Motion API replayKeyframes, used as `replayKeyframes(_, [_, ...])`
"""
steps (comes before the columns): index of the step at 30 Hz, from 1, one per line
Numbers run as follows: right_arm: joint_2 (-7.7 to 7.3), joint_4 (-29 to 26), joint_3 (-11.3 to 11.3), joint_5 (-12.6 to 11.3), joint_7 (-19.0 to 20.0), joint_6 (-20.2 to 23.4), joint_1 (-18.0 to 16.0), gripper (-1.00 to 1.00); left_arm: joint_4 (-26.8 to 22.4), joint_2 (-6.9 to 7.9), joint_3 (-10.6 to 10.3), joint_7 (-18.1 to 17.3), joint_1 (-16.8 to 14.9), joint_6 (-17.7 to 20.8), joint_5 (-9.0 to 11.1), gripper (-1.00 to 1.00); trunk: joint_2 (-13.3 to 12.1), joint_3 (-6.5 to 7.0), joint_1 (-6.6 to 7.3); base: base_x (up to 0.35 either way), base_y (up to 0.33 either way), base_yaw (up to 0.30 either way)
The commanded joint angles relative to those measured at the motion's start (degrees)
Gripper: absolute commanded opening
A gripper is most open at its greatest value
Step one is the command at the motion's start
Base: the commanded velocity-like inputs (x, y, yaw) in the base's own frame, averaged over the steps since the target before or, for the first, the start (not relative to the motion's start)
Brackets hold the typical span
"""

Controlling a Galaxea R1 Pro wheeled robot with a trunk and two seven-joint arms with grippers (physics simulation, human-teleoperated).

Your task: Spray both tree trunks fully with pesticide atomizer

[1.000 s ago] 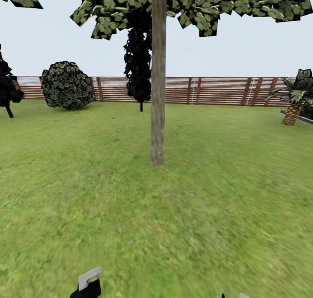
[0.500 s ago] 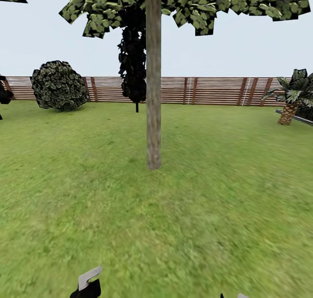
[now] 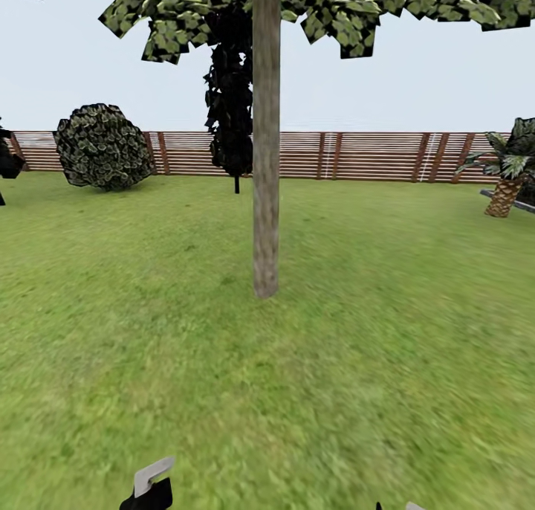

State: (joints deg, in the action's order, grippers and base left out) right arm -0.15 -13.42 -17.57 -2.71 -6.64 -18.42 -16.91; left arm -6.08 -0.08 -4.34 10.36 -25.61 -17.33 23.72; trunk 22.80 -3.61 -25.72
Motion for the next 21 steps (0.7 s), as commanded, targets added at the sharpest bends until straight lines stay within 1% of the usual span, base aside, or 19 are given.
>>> replayKeyframes(1, [-0.02,0.06,0.17,-0.28,-0.12,-0.21,-0.06,1.00,0.02,0.00,-0.48,0.29,-0.05,-0.16,0.33,-1.00,0.12,-0.12,-0.07,0.335,0.000,0.003])
replayKeyframes(21, [-0.03,0.15,0.17,-0.20,-0.18,-0.21,-0.06,1.00,0.02,-0.01,-0.47,0.30,-0.05,-0.16,0.28,-1.00,0.12,-0.12,-0.07,0.335,0.000,0.000])
